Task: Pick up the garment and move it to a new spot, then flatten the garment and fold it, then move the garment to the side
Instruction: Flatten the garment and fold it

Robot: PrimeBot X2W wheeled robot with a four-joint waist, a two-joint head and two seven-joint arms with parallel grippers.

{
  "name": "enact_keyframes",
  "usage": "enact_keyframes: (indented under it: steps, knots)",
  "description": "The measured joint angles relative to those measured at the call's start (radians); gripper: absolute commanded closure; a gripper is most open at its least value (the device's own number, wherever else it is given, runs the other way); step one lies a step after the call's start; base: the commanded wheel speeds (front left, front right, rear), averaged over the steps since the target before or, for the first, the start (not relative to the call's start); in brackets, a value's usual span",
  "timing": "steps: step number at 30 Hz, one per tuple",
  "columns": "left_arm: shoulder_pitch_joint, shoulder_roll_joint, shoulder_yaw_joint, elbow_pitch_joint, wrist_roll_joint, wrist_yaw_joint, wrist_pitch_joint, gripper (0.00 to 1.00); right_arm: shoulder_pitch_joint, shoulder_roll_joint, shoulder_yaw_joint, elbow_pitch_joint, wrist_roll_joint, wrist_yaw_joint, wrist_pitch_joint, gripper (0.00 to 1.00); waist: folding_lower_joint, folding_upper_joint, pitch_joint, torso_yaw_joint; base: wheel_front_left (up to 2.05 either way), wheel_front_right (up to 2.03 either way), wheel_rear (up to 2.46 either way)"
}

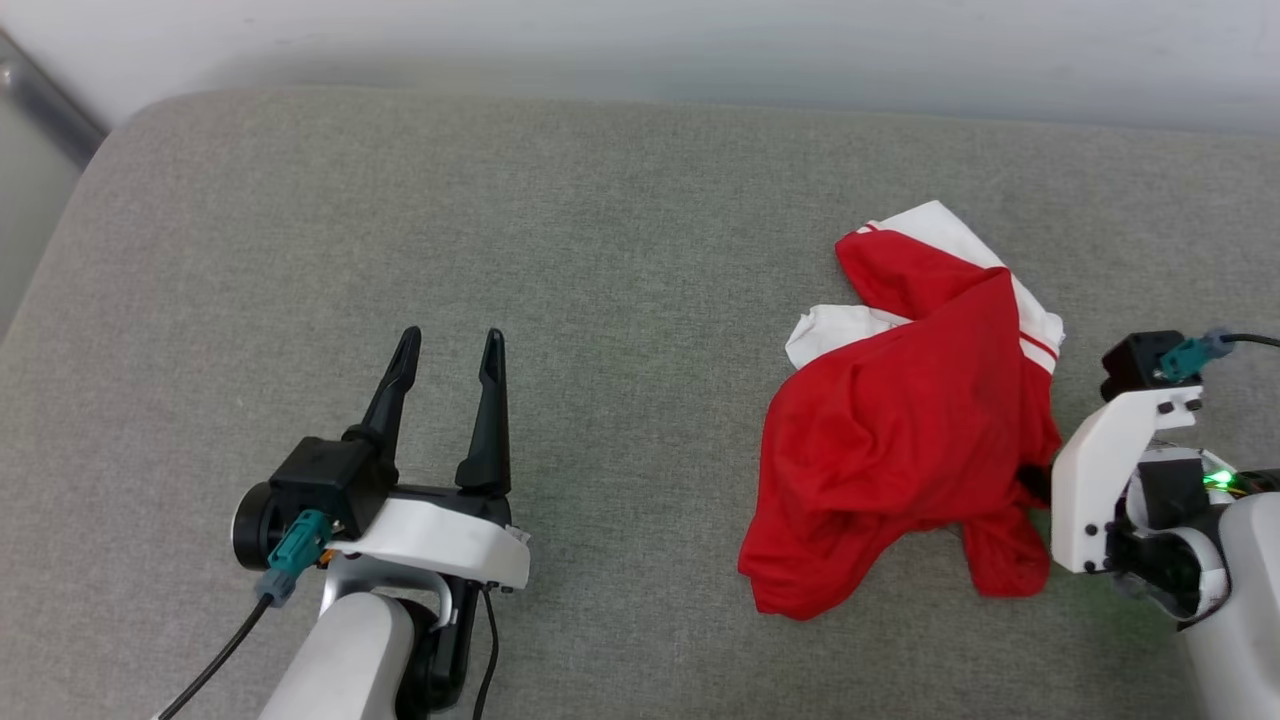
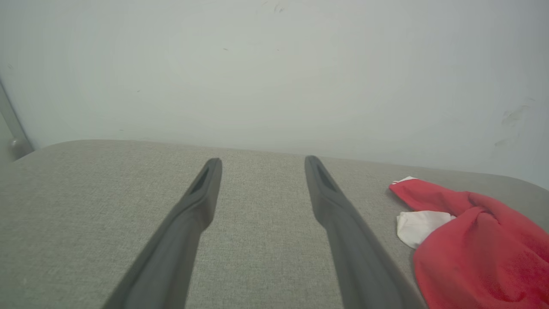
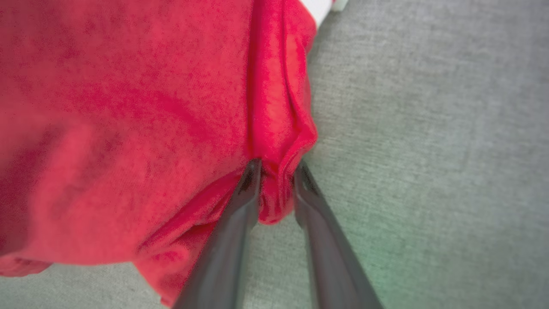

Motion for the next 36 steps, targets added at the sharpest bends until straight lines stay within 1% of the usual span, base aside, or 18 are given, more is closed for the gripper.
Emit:
enact_keyframes:
  steps: [4,9,11,14,17,19,22,24,25,26,27,28,33,36]
  knots:
    - [0.011,0.004,0.009,0.009,0.000,-0.001,0.000,0.00,-0.007,-0.013,0.037,-0.031,0.000,0.000,-0.077,1.00,0.0001,0.0000,-0.021,-0.020,0.00,0.00,0.00]
    - [0.036,0.016,0.020,0.006,-0.002,0.006,0.000,0.00,-0.006,-0.051,0.019,-0.154,-0.018,0.000,-0.154,1.00,0.0001,0.0000,-0.059,-0.052,0.00,0.00,0.00]
    - [0.052,0.022,0.026,0.005,-0.003,0.012,0.000,0.00,0.034,-0.062,-0.001,-0.220,-0.036,0.000,-0.159,1.00,0.0001,0.0000,-0.076,-0.066,0.00,0.00,0.00]
    - [0.080,0.029,0.030,-0.002,-0.009,0.017,0.002,0.00,0.149,-0.058,-0.040,-0.328,-0.056,0.000,-0.147,1.00,0.0000,0.0000,-0.098,-0.090,0.00,0.00,0.00]
    - [0.104,0.037,0.035,-0.012,-0.013,0.028,0.012,0.00,0.295,-0.021,-0.085,-0.415,-0.069,0.000,-0.112,1.00,0.0000,0.0000,-0.119,-0.111,0.00,0.00,0.00]
    - [0.122,0.041,0.038,-0.015,-0.020,0.034,0.020,0.00,0.392,0.016,-0.091,-0.438,-0.075,0.000,-0.082,1.00,0.0000,0.0000,-0.131,-0.124,0.00,0.00,0.00]
    - [0.143,0.049,0.038,-0.018,-0.025,0.039,0.028,0.00,0.507,0.076,-0.086,-0.428,-0.071,0.000,-0.066,1.00,-0.0001,0.0000,-0.148,-0.137,0.00,0.00,0.00]
    - [0.153,0.052,0.039,-0.017,-0.028,0.040,0.036,0.00,0.541,0.106,-0.078,-0.384,-0.065,0.000,-0.073,1.00,-0.0001,0.0000,-0.153,-0.144,0.00,0.00,0.00]
    - [0.154,0.052,0.039,-0.016,-0.029,0.041,0.036,0.00,0.544,0.120,-0.080,-0.363,-0.062,0.000,-0.095,0.89,-0.0001,0.0000,-0.155,-0.147,0.00,0.00,0.00]
    - [0.155,0.051,0.037,-0.015,-0.031,0.042,0.037,0.00,0.544,0.132,-0.083,-0.342,-0.054,0.000,-0.111,0.61,-0.0001,0.0000,-0.160,-0.149,0.00,0.00,0.00]
    - [0.159,0.052,0.036,-0.015,-0.035,0.042,0.039,0.00,0.545,0.132,-0.079,-0.326,-0.057,0.000,-0.134,0.02,-0.0001,0.0000,-0.164,-0.150,0.00,0.00,0.00]
    - [0.163,0.052,0.035,-0.013,-0.036,0.042,0.039,0.00,0.544,0.136,-0.081,-0.318,-0.059,0.000,-0.167,0.00,-0.0001,0.0000,-0.167,-0.151,0.00,0.00,0.00]
    - [0.178,0.055,0.034,-0.007,-0.041,0.042,0.042,0.00,0.540,0.158,-0.103,-0.310,-0.051,0.000,-0.307,0.00,-0.0001,0.0000,-0.187,-0.158,0.00,0.00,0.00]
    - [0.192,0.058,0.032,-0.006,-0.045,0.043,0.045,0.00,0.541,0.167,-0.129,-0.332,-0.054,0.000,-0.342,0.00,-0.0001,0.0000,-0.199,-0.165,0.00,0.00,0.00]
